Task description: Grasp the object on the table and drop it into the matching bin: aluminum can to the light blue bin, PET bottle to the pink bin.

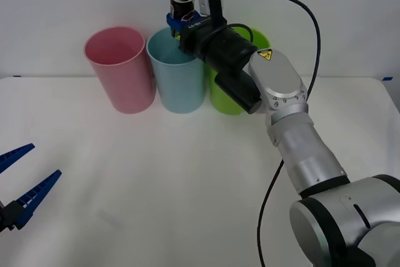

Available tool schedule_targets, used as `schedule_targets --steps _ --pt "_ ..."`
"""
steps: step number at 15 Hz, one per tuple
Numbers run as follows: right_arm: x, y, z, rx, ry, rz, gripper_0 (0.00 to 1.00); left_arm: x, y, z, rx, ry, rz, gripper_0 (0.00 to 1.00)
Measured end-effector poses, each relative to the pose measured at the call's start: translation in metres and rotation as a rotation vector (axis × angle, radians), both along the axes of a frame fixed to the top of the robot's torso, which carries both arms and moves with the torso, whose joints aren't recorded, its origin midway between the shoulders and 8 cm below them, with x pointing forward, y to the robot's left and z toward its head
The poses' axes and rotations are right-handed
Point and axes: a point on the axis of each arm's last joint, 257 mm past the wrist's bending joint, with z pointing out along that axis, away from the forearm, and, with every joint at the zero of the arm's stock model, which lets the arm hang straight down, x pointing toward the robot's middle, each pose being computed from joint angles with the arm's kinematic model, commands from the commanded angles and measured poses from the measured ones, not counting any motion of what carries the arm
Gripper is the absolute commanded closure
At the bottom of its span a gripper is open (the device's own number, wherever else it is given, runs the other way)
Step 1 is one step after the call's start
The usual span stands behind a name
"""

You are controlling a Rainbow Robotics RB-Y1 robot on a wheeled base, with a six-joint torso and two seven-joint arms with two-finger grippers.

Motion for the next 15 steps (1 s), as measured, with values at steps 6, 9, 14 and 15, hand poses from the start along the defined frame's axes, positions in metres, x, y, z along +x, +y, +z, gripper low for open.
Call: schedule_targets --steps 6,9,14,15 --pt "0.0012 0.0033 0.0004 -0.026 -0.017 -0.013 0.91 0.0 0.0 0.0 0.0 0.0 0.0 0.0" --pt "0.0015 0.0027 0.0004 -0.033 -0.023 -0.016 0.0 0.0 0.0 0.0 0.0 0.0 0.0 0.0" --pt "0.0018 0.0019 0.0008 -0.046 -0.035 -0.021 0.0 0.0 0.0 0.0 0.0 0.0 0.0 0.0" --pt "0.0014 0.0022 0.0007 -0.046 -0.036 -0.019 0.0 0.0 0.0 0.0 0.0 0.0 0.0 0.0"
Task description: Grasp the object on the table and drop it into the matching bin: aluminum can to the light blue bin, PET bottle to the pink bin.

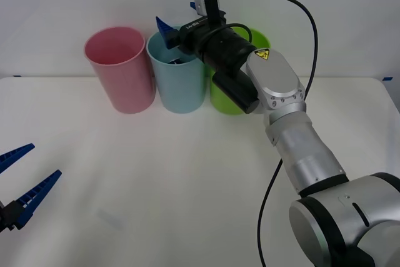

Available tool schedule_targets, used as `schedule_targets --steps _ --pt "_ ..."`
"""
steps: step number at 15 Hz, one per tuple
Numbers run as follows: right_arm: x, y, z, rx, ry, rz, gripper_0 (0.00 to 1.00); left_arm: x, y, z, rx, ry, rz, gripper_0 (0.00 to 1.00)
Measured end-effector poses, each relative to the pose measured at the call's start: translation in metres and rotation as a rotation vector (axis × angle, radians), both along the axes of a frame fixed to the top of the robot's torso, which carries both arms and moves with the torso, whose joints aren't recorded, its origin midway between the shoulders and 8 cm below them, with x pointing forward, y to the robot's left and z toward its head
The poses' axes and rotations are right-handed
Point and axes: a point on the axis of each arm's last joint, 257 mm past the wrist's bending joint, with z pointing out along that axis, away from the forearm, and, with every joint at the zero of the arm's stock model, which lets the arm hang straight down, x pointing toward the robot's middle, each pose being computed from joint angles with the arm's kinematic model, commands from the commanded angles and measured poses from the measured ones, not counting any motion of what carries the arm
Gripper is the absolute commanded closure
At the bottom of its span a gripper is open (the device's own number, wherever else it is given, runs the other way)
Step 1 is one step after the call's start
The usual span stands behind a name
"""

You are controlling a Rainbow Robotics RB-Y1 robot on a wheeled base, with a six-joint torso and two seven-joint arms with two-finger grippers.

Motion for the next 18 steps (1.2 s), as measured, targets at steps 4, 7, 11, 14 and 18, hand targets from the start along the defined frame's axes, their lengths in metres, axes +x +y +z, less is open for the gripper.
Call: schedule_targets --steps 4,7,11,14,18 --pt "-0.01 0.009 -0.003 0.009 0.007 0.059 0.0 0.0 0.0 0.0 0.0 0.0 0.0 0.0" --pt "-0.022 0.005 -0.004 0.009 -0.009 0.098 0.0 0.0 0.0 0.0 0.0 0.0 0.0 0.0" --pt "-0.04 -0.017 -0.009 -0.006 -0.049 0.091 0.0 0.0 0.0 0.0 0.0 0.0 0.0 0.0" --pt "-0.055 -0.036 -0.018 -0.022 -0.065 0.091 0.0 0.0 0.0 0.0 0.0 0.0 0.0 0.0" --pt "-0.083 -0.06 -0.034 -0.044 -0.075 0.096 0.0 0.0 0.0 0.0 0.0 0.0 0.0 0.0"
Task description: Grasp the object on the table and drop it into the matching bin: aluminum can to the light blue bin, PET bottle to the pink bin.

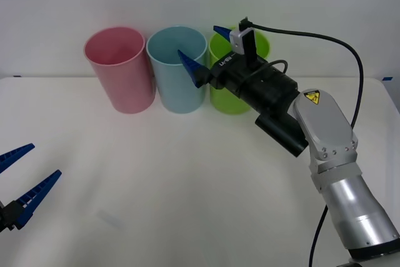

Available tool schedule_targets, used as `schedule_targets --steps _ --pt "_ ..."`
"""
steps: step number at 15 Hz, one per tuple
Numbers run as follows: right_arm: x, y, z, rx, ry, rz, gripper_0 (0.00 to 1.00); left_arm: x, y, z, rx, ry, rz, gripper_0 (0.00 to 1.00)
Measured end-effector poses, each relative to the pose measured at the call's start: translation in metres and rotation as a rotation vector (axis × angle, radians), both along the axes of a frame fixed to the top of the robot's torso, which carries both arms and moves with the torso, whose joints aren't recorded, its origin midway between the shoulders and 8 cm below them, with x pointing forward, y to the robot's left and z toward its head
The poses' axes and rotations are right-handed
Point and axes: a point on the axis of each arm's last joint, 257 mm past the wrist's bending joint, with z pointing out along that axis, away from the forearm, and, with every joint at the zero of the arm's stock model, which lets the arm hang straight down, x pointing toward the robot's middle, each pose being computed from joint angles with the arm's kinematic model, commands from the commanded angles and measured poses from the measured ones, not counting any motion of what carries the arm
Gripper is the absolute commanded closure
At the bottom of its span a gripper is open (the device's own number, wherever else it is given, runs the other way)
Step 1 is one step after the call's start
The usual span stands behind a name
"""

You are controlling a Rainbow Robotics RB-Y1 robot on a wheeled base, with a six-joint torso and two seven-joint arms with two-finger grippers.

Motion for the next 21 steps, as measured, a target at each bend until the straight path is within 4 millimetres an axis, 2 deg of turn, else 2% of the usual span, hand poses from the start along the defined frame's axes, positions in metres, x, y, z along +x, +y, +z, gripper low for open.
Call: schedule_targets --steps 10,14,21 --pt "-0.091 -0.094 -0.061 -0.065 0.043 -0.039 0.0 0.0 0.0 0.0 0.0 0.0 0.0 0.0" --pt "-0.129 -0.135 -0.078 -0.082 0.079 -0.054 0.0 0.0 0.0 0.0 0.0 0.0 0.0 0.0" --pt "-0.175 -0.199 -0.101 -0.104 0.119 -0.055 0.0 0.0 0.0 0.0 0.0 0.0 0.0 0.0"
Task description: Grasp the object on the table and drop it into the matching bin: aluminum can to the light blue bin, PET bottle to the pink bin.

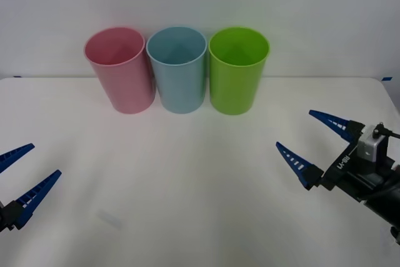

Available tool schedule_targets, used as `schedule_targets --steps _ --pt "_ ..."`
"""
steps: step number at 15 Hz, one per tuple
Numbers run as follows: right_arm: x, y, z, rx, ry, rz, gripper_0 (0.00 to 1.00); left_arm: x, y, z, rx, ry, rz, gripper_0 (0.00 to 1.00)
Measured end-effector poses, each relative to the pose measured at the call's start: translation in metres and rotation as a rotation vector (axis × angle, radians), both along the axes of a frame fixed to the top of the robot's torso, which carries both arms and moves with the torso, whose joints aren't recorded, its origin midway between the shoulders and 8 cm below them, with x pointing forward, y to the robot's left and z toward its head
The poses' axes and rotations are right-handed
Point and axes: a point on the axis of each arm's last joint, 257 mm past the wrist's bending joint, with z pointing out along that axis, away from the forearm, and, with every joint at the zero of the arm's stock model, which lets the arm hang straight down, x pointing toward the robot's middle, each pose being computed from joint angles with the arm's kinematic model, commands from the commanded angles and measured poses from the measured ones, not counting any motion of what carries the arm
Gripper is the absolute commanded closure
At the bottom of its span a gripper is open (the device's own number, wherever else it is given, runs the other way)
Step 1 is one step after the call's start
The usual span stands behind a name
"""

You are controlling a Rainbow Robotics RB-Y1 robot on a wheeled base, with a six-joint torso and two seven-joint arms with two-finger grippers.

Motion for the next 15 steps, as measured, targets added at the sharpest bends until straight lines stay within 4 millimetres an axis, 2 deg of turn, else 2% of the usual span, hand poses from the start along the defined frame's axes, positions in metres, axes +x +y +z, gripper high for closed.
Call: schedule_targets --steps 6,11,15 --pt "-0.037 -0.051 -0.02 -0.047 0.021 -0.06 0.0 0.0 0.0 0.0 0.0 0.0 0.0 0.0" --pt "-0.058 -0.081 -0.03 -0.108 -0.012 -0.121 0.0 0.0 0.0 0.0 0.0 0.0 0.0 0.0" --pt "-0.079 -0.102 -0.05 -0.069 0.052 -0.125 0.0 0.0 0.0 0.0 0.0 0.0 0.0 0.0"
